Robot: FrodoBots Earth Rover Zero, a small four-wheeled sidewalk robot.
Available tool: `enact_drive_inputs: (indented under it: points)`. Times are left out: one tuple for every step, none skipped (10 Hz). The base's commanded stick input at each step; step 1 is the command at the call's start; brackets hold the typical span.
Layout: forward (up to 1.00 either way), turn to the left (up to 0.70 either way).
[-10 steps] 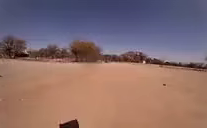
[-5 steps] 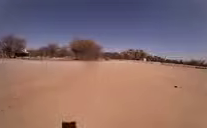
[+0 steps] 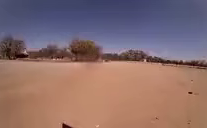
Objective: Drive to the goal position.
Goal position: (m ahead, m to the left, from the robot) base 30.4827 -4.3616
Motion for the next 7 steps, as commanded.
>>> enact_drive_inputs:
  points:
    - [1.00, 0.00]
    - [1.00, 0.00]
    - [1.00, -0.27]
    - [1.00, -0.27]
    - [1.00, -0.27]
    - [1.00, -0.27]
    - [1.00, -0.27]
